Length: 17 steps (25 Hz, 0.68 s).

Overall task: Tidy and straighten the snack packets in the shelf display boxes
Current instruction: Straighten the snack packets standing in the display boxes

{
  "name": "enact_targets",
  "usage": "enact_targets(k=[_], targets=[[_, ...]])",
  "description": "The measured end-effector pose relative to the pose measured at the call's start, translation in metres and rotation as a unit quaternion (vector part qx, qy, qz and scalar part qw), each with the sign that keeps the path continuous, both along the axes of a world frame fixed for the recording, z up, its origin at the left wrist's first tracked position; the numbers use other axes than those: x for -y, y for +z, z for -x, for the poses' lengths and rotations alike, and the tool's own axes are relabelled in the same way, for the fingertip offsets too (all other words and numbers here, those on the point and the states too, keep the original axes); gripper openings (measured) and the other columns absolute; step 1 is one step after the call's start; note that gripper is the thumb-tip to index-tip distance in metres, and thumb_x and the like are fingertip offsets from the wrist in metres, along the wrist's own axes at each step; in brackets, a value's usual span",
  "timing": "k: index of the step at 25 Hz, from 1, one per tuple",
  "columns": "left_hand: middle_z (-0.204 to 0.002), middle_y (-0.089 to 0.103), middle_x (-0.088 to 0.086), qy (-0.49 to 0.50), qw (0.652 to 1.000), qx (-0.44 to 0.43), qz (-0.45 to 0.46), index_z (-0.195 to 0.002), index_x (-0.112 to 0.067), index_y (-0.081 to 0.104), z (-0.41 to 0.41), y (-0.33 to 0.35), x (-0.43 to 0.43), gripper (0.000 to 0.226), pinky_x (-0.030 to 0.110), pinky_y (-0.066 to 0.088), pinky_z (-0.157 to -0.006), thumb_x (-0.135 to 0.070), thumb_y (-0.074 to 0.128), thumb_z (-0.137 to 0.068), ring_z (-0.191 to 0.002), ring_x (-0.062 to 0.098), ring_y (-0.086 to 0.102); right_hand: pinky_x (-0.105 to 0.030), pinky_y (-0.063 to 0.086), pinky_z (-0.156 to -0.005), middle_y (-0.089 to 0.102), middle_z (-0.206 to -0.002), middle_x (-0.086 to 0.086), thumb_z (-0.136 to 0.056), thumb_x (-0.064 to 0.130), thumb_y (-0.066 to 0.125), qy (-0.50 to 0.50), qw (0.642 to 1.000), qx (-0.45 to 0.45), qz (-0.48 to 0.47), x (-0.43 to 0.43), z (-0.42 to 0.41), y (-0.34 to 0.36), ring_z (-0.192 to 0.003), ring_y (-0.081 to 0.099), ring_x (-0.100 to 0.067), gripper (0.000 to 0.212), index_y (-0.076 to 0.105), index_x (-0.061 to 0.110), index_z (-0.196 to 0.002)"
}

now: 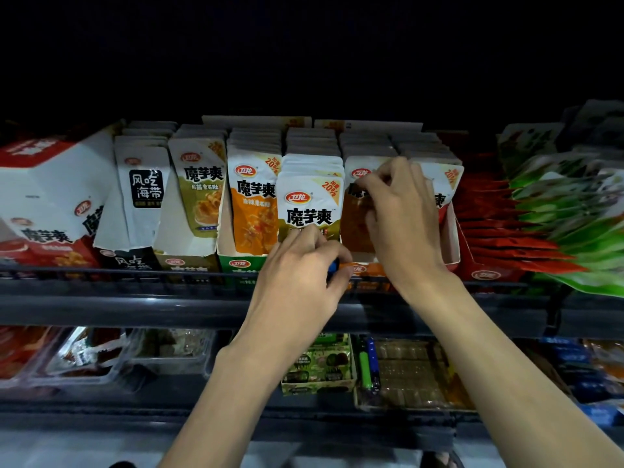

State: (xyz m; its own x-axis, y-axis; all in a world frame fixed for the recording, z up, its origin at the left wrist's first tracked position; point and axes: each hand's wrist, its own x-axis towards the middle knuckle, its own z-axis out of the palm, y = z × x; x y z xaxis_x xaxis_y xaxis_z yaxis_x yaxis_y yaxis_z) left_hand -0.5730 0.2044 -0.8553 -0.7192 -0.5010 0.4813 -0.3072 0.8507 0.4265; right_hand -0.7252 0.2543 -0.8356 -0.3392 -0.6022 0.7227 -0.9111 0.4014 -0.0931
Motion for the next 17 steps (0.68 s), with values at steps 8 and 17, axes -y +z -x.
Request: enact_targets(k=[8,17], targets=[[-0.088,0.045,-0.008,-0.01,1.0,0.002,-0.003,-0.101,-0.023,0.07,-0.0013,0.0021,0.0005,0.015,0.04,0.044,-0.084,-0.032,0.064,-0.091,-0.092,0.014,0.049,-0.045,0.034,-0.089,0.055,-0.11,-0.014,-0.075,-0.009,0.067,-0.022,0.998,-0.008,-0.058,0.0038,0.0028,-0.0038,-0.108,0.05,-0.035,0.043,0.066,0.005,-0.115],[-0.089,0.046,-0.008,-0.01,1.0,0.006,-0.012,-0.104,-0.025,0.07,-0.0017,0.003,0.0005,0.017,0.04,0.044,-0.086,-0.034,0.062,-0.092,-0.093,0.014,0.049,-0.038,0.027,-0.1,0.055,-0.123,-0.009,-0.077,-0.004,0.067,-0.018,0.999,0.039,-0.033,0.002,0.0014,0.0002,-0.116,0.05,-0.027,0.061,0.053,0.015,-0.134]])
